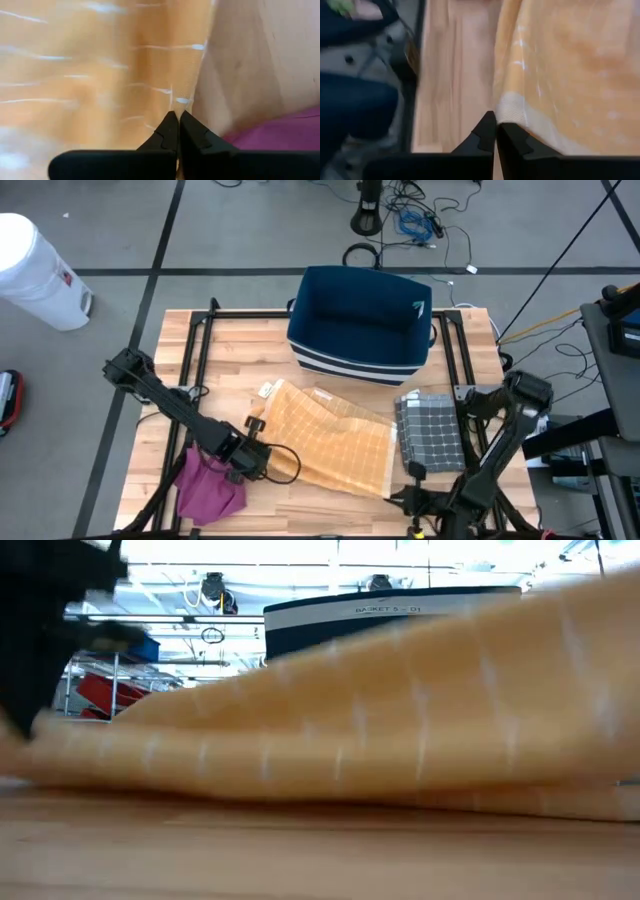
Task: Fold towel
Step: Fold the orange patterned towel
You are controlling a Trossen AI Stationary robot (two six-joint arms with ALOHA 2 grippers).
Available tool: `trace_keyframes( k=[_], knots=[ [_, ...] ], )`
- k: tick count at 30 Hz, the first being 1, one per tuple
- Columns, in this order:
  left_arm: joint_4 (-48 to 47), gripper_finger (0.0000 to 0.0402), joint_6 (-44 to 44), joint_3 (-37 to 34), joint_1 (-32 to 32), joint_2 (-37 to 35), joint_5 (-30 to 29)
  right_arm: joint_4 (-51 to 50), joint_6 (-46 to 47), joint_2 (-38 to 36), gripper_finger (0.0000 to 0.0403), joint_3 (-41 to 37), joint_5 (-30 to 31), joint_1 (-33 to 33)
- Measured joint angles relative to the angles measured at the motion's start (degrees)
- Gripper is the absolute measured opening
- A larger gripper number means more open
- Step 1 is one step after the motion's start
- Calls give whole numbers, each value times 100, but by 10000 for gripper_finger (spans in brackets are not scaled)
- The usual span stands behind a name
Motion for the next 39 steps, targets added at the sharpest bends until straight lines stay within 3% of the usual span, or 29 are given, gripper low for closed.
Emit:
trace_keyframes(
  k=[7, 12, 17, 23, 28, 34, 39],
  knots=[
    [-1228, 0, 152, 1120, -225, -811, -1555, -384, -729, -1266, 1, 2, 837, 187],
    [-1899, 0, 182, 1749, -447, -1402, -2892, -409, -1568, -1928, 0, 2, 1016, 187],
    [-1910, 0, 583, 2268, -614, -1822, -4010, -131, -2626, -2459, 0, 2, 1027, 187],
    [-1538, 0, 1333, 2633, -630, -2000, -4391, 526, -3928, -2973, 0, 2, 1209, 187],
    [-1174, 0, 1974, 2642, -463, -2028, -4565, 745, -4648, -3266, 0, 4, 1844, 183],
    [-887, 0, 2403, 2642, 214, -2028, -4845, 730, -4865, -3639, 0, 4, 2546, 119],
    [-20, 0, 3248, 2642, 956, -2021, -4851, 801, -5379, -3916, 0, 4, 2858, 119]
  ],
)
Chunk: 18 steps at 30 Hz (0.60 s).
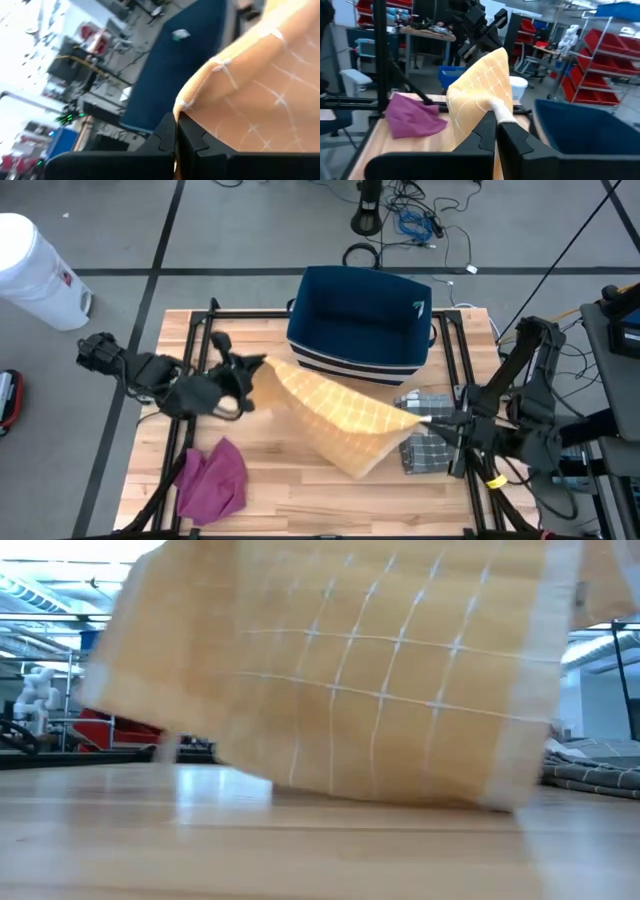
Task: Fold towel
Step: Fold the orange patterned towel
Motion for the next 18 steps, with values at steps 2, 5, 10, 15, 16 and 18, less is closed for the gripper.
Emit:
trace_keyframes(
  k=[2, 5, 10, 15, 16, 18],
  knots=[
    [493, 0, 357, 0, 262, 0, -11, 100, -275, -89, 0, 0, 112, 0],
    [1267, 0, 935, 0, 517, -2, -5, 573, -1042, -174, 0, 0, 260, 0],
    [1426, 0, 1028, 0, 489, -20, 394, 1749, -2727, -221, 0, 2, 195, 16],
    [-510, 0, -439, -4, 275, 43, 1584, 1321, -2369, -219, 0, 2, -461, 115],
    [-840, 0, -752, -37, 257, 89, 1768, 1035, -2012, -217, 0, 2, -673, 135],
    [-1331, 0, -1273, -225, 171, 148, 1924, 338, -1095, -181, 0, 2, -1176, 144]
  ],
)
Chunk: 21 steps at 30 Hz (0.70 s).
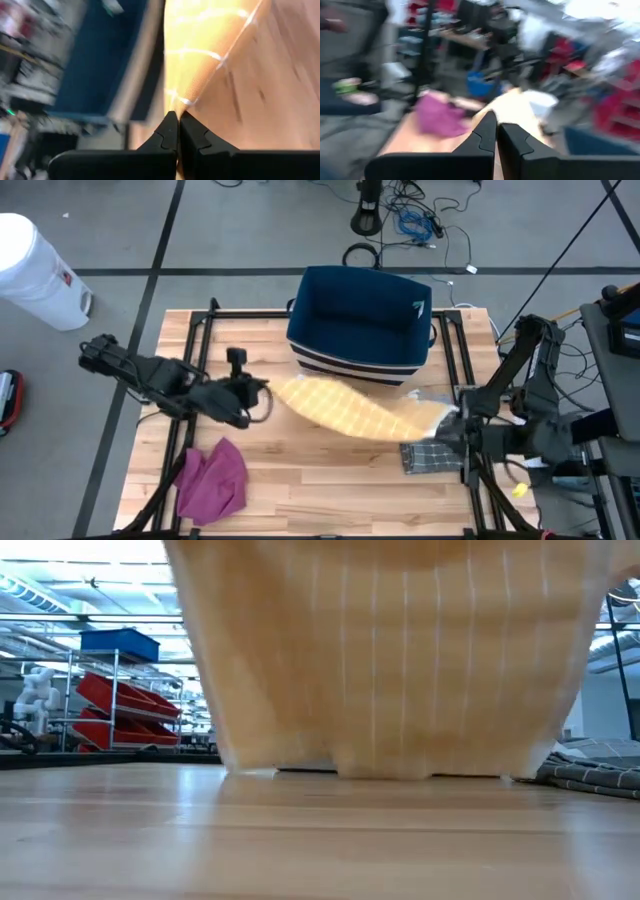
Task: Fold towel
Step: Fold the orange patterned towel
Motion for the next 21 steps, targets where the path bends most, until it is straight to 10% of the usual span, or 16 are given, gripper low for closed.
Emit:
trace_keyframes(
  k=[8, 21],
  knots=[
    [325, 0, -778, -1332, -159, 5, 1153, -1633, 2877, 1031, 0, -9, -1133, -35],
    [827, 0, -1713, -2314, -761, -1, 1660, -232, 3308, 2781, 8, -7, -1732, -160]
  ],
)
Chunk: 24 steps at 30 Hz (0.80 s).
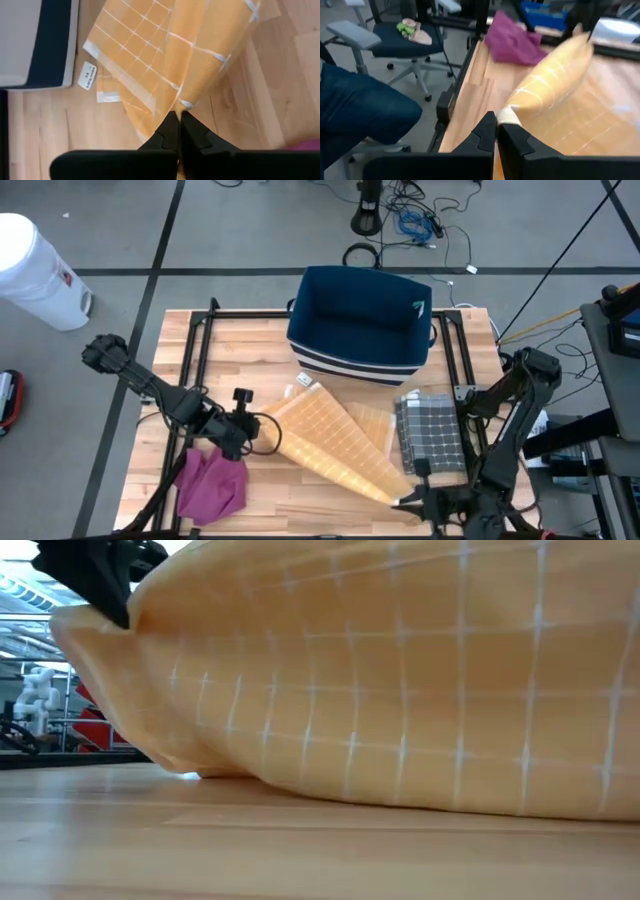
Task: Fold towel
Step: Fold the orange patterned towel
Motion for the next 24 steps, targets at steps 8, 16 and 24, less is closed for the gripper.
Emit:
trace_keyframes(
  k=[8, 16, 24],
  knots=[
    [-388, 4, -577, 0, -352, -2, 451, 230, 806, 625, 95, 2, -123, -118],
    [-595, 62, -757, -2, -563, -2, 1196, 215, 1889, 831, 214, 2, -678, -98],
    [-561, 166, -940, -2, -536, -2, 1183, -694, 2953, 872, 225, 2, -595, -143]
  ],
)
